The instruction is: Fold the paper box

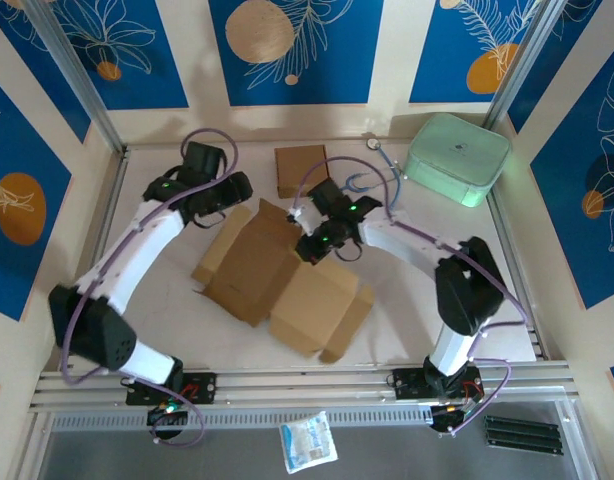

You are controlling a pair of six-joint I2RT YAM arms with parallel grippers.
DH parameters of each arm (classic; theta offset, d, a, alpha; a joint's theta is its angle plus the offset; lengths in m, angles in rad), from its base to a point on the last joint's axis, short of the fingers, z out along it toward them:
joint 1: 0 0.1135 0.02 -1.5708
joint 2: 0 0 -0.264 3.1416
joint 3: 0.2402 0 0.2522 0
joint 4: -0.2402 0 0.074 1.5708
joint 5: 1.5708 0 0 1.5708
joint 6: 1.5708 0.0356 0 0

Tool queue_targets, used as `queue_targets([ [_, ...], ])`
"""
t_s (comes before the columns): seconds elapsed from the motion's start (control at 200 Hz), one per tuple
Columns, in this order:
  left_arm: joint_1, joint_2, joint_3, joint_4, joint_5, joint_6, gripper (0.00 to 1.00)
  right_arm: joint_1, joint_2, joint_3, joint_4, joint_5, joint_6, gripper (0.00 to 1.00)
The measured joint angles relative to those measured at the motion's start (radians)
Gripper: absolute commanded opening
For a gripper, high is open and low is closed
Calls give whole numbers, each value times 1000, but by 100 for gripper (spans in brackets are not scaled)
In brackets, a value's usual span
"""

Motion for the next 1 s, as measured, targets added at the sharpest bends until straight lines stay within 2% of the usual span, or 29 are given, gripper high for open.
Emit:
queue_targets([
  [0.125, 16, -135, -52, -30, 8, 200, 75, -93, -47, 23, -132, -46, -163, 0],
  [0.24, 46, -157, -118, -100, 73, 265, 78, -150, -42, 23, -160, -39, -208, 1],
  [0.475, 96, -110, -395, -129, 241, 224, 79, -161, -39, -76, -80, -39, -200, 4],
  [0.62, 104, -41, -480, -90, 297, 176, 77, -161, -36, -92, -68, -39, -190, 4],
  [0.715, 106, 4, -508, -27, 352, 144, 72, -160, -36, -92, -58, -38, -189, 5],
  [0.79, 107, 36, -522, 24, 395, 123, 64, -160, -36, -92, -49, -34, -187, 5],
  [0.925, 107, 70, -559, 97, 428, 89, 54, -160, -36, -92, -42, -18, -175, 5],
  [1.0, 107, 70, -587, 127, 443, 72, 44, -160, -36, -92, -42, -12, -167, 5],
])
